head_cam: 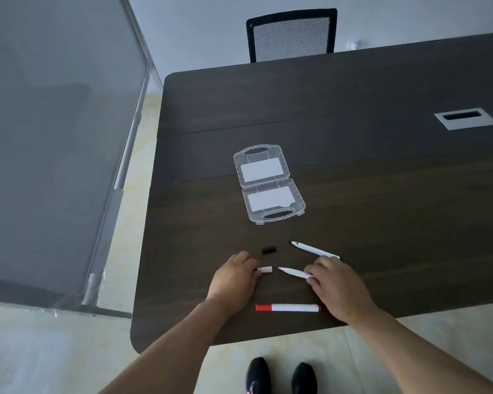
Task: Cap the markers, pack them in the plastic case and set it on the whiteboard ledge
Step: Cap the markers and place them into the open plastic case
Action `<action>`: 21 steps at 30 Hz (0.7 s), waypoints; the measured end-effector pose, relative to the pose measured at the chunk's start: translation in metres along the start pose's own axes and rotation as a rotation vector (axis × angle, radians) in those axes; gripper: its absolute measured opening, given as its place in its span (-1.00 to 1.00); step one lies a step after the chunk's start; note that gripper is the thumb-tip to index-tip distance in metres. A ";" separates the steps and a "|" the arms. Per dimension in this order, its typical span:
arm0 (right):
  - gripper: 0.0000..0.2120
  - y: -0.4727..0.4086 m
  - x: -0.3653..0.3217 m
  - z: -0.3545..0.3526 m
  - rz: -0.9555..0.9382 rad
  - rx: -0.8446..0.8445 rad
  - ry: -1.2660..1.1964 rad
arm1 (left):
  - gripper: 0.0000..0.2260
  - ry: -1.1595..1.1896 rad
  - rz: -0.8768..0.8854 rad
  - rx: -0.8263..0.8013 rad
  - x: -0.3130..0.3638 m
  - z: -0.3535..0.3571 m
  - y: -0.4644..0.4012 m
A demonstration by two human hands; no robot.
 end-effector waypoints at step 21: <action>-0.86 -0.013 -0.006 0.002 -0.179 -0.015 -0.054 | -0.80 0.030 0.106 -0.061 0.020 0.008 -0.007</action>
Point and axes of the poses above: each hand's wrist, its own y-axis away from the middle knuckle, its own z-axis out of the palm, x = y × z, the point moved 6 cm from there along -y, towards the middle knuckle, and after that the axes turned 9 degrees about -z, right-handed, at the moved point
